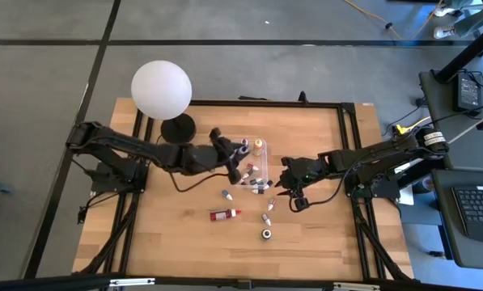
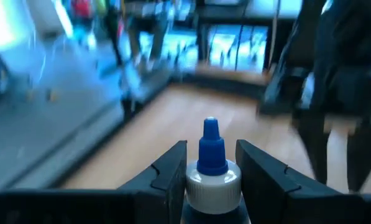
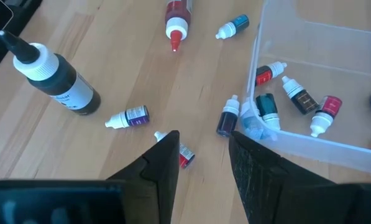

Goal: Pick & Place food coloring
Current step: Put the large blue food coloring bottle in the transparent bin

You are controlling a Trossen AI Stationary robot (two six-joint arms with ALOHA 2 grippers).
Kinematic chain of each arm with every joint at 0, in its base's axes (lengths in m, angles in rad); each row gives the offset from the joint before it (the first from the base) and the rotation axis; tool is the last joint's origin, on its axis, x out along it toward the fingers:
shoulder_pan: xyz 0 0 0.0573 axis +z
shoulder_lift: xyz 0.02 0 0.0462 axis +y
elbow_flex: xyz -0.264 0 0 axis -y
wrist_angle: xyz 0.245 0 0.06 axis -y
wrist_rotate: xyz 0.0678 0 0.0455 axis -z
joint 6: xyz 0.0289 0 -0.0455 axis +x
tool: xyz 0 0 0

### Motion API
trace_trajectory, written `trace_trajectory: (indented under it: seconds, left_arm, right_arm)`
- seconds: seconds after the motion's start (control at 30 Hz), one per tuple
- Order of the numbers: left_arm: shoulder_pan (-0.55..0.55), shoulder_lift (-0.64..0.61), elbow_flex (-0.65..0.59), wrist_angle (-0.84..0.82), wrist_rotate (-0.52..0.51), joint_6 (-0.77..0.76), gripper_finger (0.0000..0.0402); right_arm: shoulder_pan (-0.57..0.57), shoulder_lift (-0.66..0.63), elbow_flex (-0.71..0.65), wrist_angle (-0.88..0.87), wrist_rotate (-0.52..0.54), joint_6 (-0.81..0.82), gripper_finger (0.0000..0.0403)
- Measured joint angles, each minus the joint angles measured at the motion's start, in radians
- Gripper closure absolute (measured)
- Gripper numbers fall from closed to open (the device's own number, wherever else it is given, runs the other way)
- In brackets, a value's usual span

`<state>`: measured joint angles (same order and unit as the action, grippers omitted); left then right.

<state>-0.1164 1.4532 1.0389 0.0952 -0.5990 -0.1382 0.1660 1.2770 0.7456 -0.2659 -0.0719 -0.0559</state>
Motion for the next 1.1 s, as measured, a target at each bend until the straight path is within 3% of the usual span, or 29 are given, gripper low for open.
trace_trajectory:
  seconds: [0.2, 0.4, 0.53, 0.7, 1.1]
  left_arm:
    - [0.062, 0.014, -0.032, 0.251, 0.153, 0.130, 0.0285]
    - [0.142, 0.018, -0.257, 0.730, 0.364, 0.198, 0.0286]
    - [0.186, 0.028, -0.387, 0.933, 0.415, 0.204, 0.0283]
    - [0.228, 0.098, -0.460, 1.065, 0.467, 0.200, 0.0278]
    - [0.308, 0.359, -0.457, 1.280, 0.525, 0.164, 0.0279]
  right_arm:
    - [0.000, 0.000, 0.000, 0.015, 0.000, 0.002, 0.0260]
    - [0.000, 0.000, 0.000, 0.017, 0.000, 0.005, 0.0260]
    - [0.000, 0.000, 0.000, 0.025, 0.000, 0.025, 0.0260]
    - [0.000, 0.000, 0.000, 0.070, 0.000, 0.025, 0.0260]
    - [0.000, 0.000, 0.000, 0.126, 0.001, 0.069, 0.0260]
